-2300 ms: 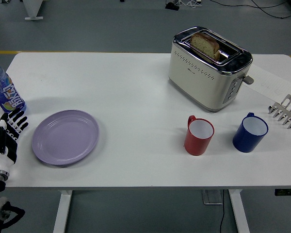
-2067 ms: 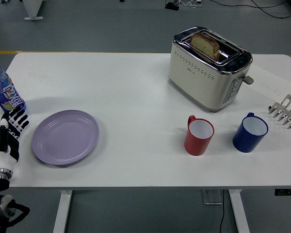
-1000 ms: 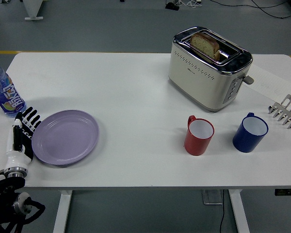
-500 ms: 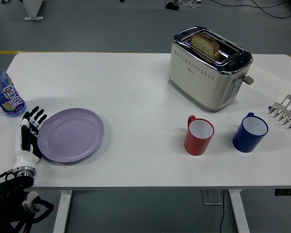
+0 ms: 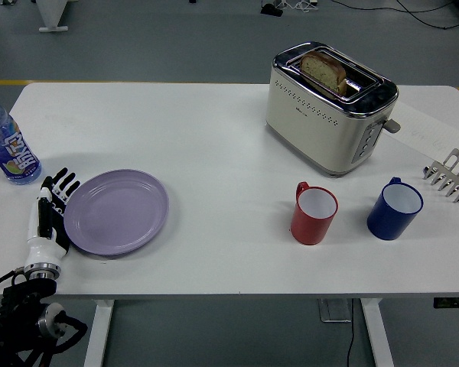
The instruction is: Push plate across desktop
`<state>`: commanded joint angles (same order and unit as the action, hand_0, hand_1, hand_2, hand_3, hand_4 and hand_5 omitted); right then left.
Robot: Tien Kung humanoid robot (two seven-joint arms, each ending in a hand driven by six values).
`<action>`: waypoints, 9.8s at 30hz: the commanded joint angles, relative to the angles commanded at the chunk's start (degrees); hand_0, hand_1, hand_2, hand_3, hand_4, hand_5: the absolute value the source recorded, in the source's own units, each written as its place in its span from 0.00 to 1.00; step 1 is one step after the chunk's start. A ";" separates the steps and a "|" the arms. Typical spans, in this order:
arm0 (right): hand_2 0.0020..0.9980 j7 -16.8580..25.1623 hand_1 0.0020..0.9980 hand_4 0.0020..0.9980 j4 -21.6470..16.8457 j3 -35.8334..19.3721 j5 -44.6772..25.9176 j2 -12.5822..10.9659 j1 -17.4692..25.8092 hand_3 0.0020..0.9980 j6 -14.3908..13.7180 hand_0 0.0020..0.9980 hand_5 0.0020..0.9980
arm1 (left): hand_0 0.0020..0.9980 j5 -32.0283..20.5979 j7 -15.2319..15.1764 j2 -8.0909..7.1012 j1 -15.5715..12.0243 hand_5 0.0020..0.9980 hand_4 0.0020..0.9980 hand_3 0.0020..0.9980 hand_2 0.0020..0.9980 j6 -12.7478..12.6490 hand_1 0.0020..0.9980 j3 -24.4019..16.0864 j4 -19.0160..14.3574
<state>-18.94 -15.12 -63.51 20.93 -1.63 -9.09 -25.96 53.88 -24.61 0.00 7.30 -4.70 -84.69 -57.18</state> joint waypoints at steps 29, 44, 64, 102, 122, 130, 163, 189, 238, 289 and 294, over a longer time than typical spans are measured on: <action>0.59 0.20 0.45 0.29 0.16 -0.03 0.47 -0.05 -0.49 0.58 0.36 0.55 0.47 | 0.82 -0.41 0.12 0.00 1.62 1.00 0.51 0.83 0.85 0.15 0.83 4.28 -0.89; 0.58 0.36 0.45 0.29 0.23 -0.05 0.47 -0.16 -0.76 0.58 0.40 0.55 0.47 | 0.81 -1.02 0.16 0.00 2.27 1.00 0.51 0.83 0.85 0.20 0.83 7.26 -1.07; 0.58 0.27 0.45 0.29 0.22 -0.22 0.75 -0.24 -0.84 0.58 0.40 0.55 0.47 | 0.81 -2.33 0.21 0.00 3.11 1.00 0.51 0.83 0.85 0.30 0.83 12.67 -0.97; 0.58 0.19 0.45 0.29 0.18 -0.34 1.10 -0.67 -0.12 0.58 0.16 0.55 0.47 | 0.81 -5.54 0.37 0.00 3.23 1.00 0.51 0.83 0.84 0.03 0.82 25.34 -3.29; 0.58 0.30 0.45 0.30 0.26 -0.32 1.03 -0.76 -0.46 0.58 0.20 0.55 0.47 | 0.81 -6.12 0.22 0.00 4.06 1.00 0.50 0.83 0.84 -0.13 0.82 26.37 -4.15; 0.58 0.31 0.45 0.30 0.26 -0.35 1.06 -0.74 -0.56 0.58 0.22 0.55 0.47 | 0.81 -6.08 0.19 0.00 4.39 1.00 0.50 0.83 0.84 -0.21 0.82 26.25 -4.66; 0.57 1.16 0.45 0.30 0.35 0.75 -1.54 -0.87 -0.45 0.58 0.12 0.55 0.47 | 0.77 6.02 15.31 -6.01 1.11 1.00 0.52 0.74 0.73 2.82 0.75 -0.21 -12.92; 0.57 1.32 0.45 0.30 0.19 1.35 -3.18 -0.68 0.88 0.58 -0.14 0.55 0.47 | 0.77 6.54 20.58 -8.12 -2.43 1.00 0.55 0.73 0.73 3.99 0.75 -8.75 -15.35; 0.57 1.79 0.45 0.30 0.38 1.83 -4.18 -0.91 0.48 0.58 -0.10 0.55 0.47 | 0.73 -2.23 20.53 -9.08 -2.43 1.00 0.55 0.72 0.71 3.61 0.73 -12.56 -13.71; 0.57 1.43 0.45 0.30 0.19 1.75 -4.01 -0.67 1.10 0.58 -0.24 0.55 0.47 | 0.71 -18.04 25.22 -10.07 -2.60 1.00 0.56 0.73 0.71 7.04 0.73 -13.33 -12.92; 0.57 1.52 0.45 0.30 0.23 1.82 -4.16 -0.69 1.05 0.58 -0.19 0.55 0.47 | 0.71 -18.08 25.15 -10.05 -2.59 1.00 0.56 0.73 0.71 6.81 0.73 -13.30 -12.80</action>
<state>-17.41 -14.89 -61.70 16.77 -2.32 -8.04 -26.16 35.80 0.54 -10.05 4.71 2.11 -97.99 -69.98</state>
